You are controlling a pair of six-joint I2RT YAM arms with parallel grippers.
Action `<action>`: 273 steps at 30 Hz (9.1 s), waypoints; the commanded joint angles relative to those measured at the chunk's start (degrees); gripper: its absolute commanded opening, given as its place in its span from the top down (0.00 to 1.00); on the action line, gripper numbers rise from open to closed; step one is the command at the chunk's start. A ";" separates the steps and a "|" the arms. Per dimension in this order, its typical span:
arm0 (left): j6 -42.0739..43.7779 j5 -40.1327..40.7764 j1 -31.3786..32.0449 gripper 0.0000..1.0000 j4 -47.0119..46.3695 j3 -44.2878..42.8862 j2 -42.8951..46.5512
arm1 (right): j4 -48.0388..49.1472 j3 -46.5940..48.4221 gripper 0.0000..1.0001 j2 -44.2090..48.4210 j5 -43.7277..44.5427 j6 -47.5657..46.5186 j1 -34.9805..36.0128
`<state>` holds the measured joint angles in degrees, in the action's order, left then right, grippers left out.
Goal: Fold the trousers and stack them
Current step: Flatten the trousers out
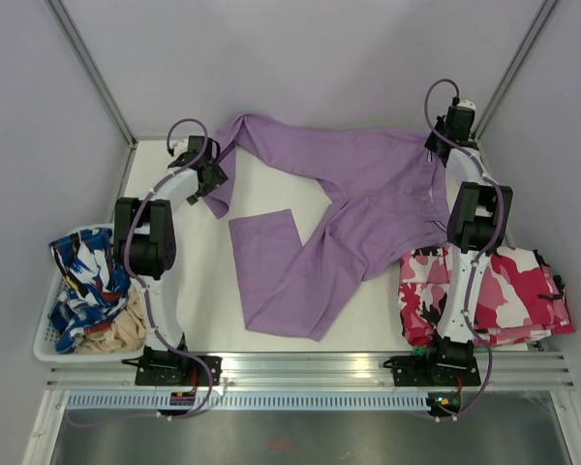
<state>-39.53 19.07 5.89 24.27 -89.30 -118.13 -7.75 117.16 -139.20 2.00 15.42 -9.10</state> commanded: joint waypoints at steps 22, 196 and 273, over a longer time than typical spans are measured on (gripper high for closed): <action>19.73 30.84 0.79 0.98 5.02 -17.40 -2.73 | 1.42 -6.86 1.00 9.55 2.31 -1.10 -1.44; -32.89 -2.82 -9.67 0.12 -22.23 23.90 8.00 | 8.89 -31.12 1.00 30.21 -16.50 7.34 -1.97; 19.93 -22.94 -24.52 0.97 -20.58 -30.93 -17.31 | -3.33 9.84 1.00 -0.90 7.76 -4.43 -6.19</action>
<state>-16.75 -3.14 -18.76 8.43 -115.44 -133.25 -12.99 123.85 -139.57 5.08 10.72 -14.92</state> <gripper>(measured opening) 0.033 0.012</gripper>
